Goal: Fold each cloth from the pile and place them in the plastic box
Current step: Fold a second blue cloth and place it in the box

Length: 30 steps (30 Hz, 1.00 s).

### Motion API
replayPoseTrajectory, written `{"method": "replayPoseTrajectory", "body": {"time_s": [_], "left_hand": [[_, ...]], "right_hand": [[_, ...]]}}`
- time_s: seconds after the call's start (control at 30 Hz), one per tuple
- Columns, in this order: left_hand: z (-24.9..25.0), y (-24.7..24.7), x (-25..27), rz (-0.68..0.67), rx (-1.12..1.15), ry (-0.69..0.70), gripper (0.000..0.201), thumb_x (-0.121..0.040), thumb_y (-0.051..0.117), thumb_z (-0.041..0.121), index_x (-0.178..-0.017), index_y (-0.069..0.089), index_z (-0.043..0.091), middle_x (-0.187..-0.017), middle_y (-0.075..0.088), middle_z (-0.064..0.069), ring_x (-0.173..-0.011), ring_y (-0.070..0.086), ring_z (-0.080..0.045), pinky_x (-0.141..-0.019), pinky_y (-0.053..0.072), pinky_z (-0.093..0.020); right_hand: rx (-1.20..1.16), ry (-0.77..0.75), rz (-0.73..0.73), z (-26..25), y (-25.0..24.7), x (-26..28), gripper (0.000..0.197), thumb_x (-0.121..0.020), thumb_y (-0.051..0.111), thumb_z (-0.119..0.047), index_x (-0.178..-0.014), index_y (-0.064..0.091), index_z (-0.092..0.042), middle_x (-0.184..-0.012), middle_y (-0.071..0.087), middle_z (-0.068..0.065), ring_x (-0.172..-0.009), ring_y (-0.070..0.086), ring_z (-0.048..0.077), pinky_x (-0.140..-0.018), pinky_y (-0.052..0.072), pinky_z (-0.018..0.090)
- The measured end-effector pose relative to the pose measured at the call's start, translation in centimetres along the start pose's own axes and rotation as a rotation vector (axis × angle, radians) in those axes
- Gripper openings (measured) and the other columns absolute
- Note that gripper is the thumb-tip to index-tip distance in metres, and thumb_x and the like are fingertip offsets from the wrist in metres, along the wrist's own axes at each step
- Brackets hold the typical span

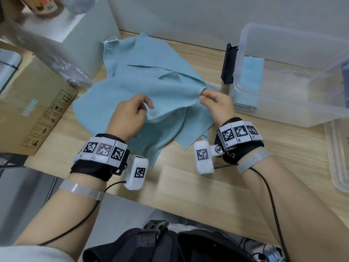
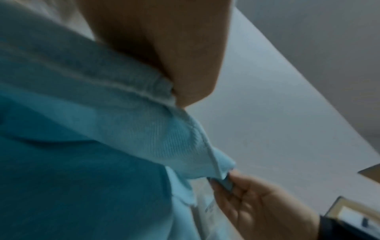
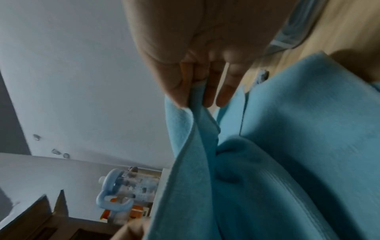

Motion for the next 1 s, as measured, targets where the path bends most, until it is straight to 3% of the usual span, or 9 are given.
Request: {"method": "replayPoseTrajectory", "body": {"time_s": [0.1,0.2,0.27,0.37,0.47,0.57,0.73,0.8,1.0], "left_hand": [[3.8,-1.4,0.4,-0.055,0.147,0.114,0.016,-0.075,0.049,0.018,-0.085,0.057,0.026,-0.071,0.047,0.006,-0.054,0.042,-0.005,-0.042,0.035,-0.011],[7.2,-2.4,0.6,-0.101,0.048,0.298,0.036,-0.062,0.074,0.034,-0.093,0.056,0.030,-0.079,0.045,0.013,-0.066,0.043,0.000,-0.061,0.035,-0.005],[9.0,-2.9,0.5,-0.061,-0.039,0.408,0.043,-0.061,0.078,0.027,-0.099,0.056,0.023,-0.085,0.048,0.014,-0.074,0.040,-0.001,-0.070,0.033,-0.003],[11.3,-3.5,0.2,0.082,-0.097,0.451,0.033,-0.069,0.057,-0.007,-0.098,0.054,0.007,-0.092,0.048,0.003,-0.083,0.040,-0.009,-0.067,0.032,-0.012],[13.1,-3.8,-0.3,0.242,-0.095,0.424,0.027,-0.070,0.049,-0.008,-0.094,0.056,0.002,-0.087,0.049,-0.005,-0.081,0.042,-0.019,-0.068,0.028,-0.023],[14.4,-4.3,-1.1,0.385,0.004,0.410,0.021,-0.073,0.050,-0.002,-0.090,0.061,0.005,-0.089,0.063,-0.012,-0.084,0.054,-0.025,-0.071,0.032,-0.022],[16.4,-5.0,-2.0,0.461,0.341,0.381,0.038,-0.073,0.043,-0.007,-0.082,0.056,0.028,-0.078,0.058,0.017,-0.075,0.057,-0.005,-0.077,0.046,-0.022],[17.2,-4.6,-1.6,0.436,0.466,0.359,0.041,-0.074,0.043,-0.010,-0.077,0.055,0.030,-0.075,0.058,0.017,-0.064,0.054,0.009,-0.068,0.045,-0.016],[18.8,-2.8,1.2,0.171,0.656,0.445,0.027,-0.087,0.051,0.003,-0.074,0.058,0.026,-0.054,0.059,0.024,-0.053,0.048,0.007,-0.050,0.037,-0.007]], "right_hand": [[-0.023,-0.103,0.073,-2.6,-1.9,0.7,0.030,-0.080,0.054,0.009,-0.108,0.063,0.000,-0.093,0.063,-0.001,-0.071,0.058,-0.014,-0.083,0.046,0.010],[-0.052,-0.212,0.206,-6.0,-5.0,2.1,0.032,-0.077,0.060,0.007,-0.102,0.064,-0.013,-0.094,0.064,0.002,-0.080,0.058,-0.004,-0.087,0.047,0.020],[-0.068,-0.280,0.294,-7.8,-7.4,3.2,0.033,-0.074,0.065,0.001,-0.093,0.064,-0.027,-0.092,0.065,-0.004,-0.078,0.057,-0.004,-0.084,0.048,0.020],[-0.139,-0.361,0.389,-10.1,-10.4,4.9,0.031,-0.067,0.066,-0.008,-0.079,0.064,-0.036,-0.079,0.065,-0.019,-0.072,0.059,-0.010,-0.073,0.046,0.012],[-0.154,-0.386,0.474,-11.4,-12.6,6.2,0.032,-0.072,0.061,-0.007,-0.084,0.064,-0.037,-0.093,0.065,-0.012,-0.086,0.061,-0.008,-0.084,0.047,0.014],[-0.179,-0.416,0.556,-12.4,-15.0,7.6,0.036,-0.075,0.055,-0.008,-0.085,0.069,-0.040,-0.110,0.067,-0.003,-0.112,0.060,0.014,-0.103,0.044,0.034],[-0.166,-0.464,0.638,-14.2,-17.7,9.9,0.040,-0.079,0.053,-0.004,-0.105,0.062,-0.034,-0.120,0.060,-0.002,-0.118,0.055,0.013,-0.108,0.040,0.036],[-0.142,-0.492,0.656,-14.5,-18.2,10.7,0.039,-0.081,0.054,-0.004,-0.099,0.061,-0.038,-0.120,0.061,0.002,-0.117,0.056,0.017,-0.106,0.042,0.039],[-0.083,-0.532,0.679,-13.5,-19.0,13.6,0.037,-0.082,0.055,0.004,-0.081,0.062,-0.033,-0.091,0.063,-0.012,-0.095,0.058,0.011,-0.095,0.048,0.033]]}}
Point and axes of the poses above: each hand's wrist, its own x-axis away from the middle knuckle, its own y-axis out of the palm, z = x × y, the point moved 2 cm from there along -x, towards the middle knuckle
